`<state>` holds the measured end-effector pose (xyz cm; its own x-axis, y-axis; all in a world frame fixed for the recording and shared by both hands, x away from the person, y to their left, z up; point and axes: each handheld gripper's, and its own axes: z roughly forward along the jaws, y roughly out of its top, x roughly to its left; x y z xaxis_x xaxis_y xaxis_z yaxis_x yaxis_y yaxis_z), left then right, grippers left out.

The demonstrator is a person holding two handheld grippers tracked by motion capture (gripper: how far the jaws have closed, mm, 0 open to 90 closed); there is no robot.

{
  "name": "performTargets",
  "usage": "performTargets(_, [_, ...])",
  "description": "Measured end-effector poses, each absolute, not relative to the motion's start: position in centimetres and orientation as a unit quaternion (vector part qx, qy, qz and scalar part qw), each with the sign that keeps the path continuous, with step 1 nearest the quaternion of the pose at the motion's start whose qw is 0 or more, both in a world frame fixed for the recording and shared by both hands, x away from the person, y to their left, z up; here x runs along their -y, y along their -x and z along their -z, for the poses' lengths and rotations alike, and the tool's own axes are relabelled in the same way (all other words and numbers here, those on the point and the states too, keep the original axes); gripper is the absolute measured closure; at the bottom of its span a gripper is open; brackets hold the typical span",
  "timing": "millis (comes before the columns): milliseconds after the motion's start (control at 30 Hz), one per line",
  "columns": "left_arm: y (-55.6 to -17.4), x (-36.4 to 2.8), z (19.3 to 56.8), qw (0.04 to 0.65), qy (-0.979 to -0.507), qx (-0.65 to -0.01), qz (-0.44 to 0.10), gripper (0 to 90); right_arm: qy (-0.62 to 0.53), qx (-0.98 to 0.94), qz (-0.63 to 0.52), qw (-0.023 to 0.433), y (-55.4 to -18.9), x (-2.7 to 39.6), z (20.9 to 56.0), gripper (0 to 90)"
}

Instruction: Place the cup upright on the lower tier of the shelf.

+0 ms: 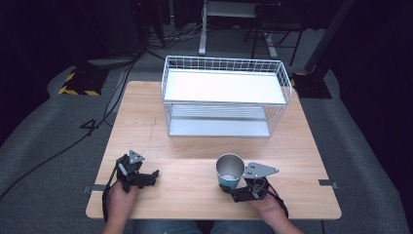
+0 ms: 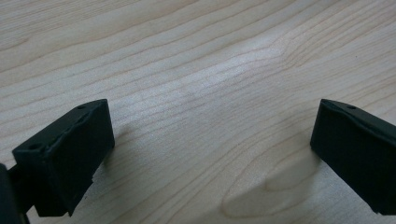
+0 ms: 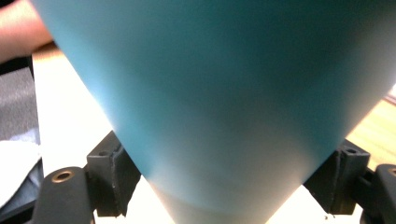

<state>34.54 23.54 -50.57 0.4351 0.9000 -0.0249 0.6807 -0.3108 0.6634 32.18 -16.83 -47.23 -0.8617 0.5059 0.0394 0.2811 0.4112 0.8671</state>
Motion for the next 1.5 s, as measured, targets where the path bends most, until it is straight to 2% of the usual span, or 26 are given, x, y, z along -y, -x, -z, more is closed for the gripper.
performTargets(800, [-34.4, -23.5, 50.6, 0.308, -0.785, -0.506, -0.182, 0.1, -0.263, -0.804, -0.515, 0.142, -36.2, 14.9, 44.5, 22.6])
performTargets(1500, [-34.4, -23.5, 50.6, 0.308, -0.785, -0.506, -0.182, 0.1, -0.351, -0.784, -0.474, 0.194, -42.9, 13.4, 44.1, 22.6])
